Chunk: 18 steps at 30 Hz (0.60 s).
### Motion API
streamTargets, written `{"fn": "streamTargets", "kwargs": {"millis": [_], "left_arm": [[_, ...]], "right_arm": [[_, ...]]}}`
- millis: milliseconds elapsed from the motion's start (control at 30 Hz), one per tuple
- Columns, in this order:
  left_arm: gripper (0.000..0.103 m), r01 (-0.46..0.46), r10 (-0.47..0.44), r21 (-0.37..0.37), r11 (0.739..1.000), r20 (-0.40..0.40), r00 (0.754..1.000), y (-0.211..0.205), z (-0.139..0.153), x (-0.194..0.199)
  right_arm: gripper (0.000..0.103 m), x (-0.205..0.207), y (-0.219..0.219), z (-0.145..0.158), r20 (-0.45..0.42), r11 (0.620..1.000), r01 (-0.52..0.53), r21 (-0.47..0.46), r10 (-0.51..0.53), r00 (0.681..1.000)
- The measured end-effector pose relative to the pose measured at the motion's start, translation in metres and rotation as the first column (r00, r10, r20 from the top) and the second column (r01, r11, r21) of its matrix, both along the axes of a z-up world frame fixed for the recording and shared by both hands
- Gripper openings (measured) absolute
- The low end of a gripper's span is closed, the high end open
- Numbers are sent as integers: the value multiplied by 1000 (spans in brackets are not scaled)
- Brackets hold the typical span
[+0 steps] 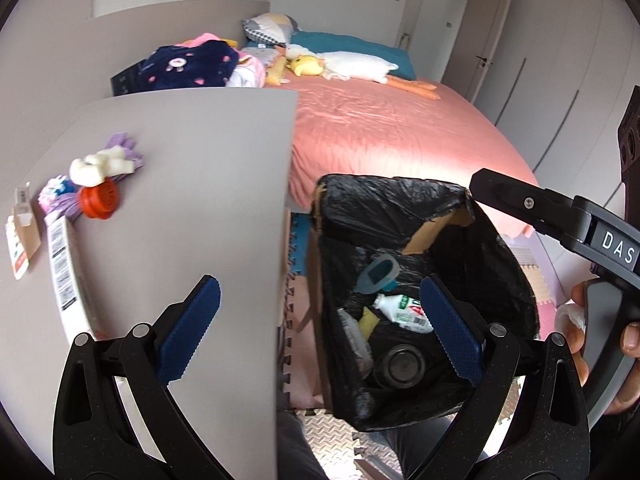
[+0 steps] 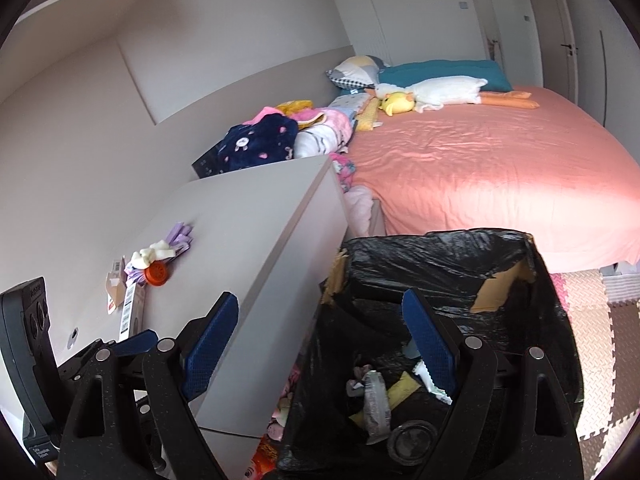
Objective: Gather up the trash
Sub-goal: 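Move both tools back to the desk toward the remaining trash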
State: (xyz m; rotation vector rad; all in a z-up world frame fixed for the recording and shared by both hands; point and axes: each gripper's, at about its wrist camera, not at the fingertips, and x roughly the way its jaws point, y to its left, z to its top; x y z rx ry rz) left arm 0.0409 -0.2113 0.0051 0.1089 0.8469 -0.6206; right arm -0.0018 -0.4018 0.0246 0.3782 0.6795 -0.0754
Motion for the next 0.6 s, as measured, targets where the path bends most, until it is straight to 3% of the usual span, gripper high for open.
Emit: {"fn": "streamTargets", "kwargs": {"millis": [367, 600], "left_arm": [[97, -144, 143, 5, 990, 13, 990, 59, 0, 20], [97, -261, 261, 9, 965, 4, 965, 100, -4, 42]], "right_arm": [[84, 31, 47, -1, -10, 997, -73, -7, 73, 997], [84, 53, 74, 0, -6, 995, -102, -4, 102, 995]]}}
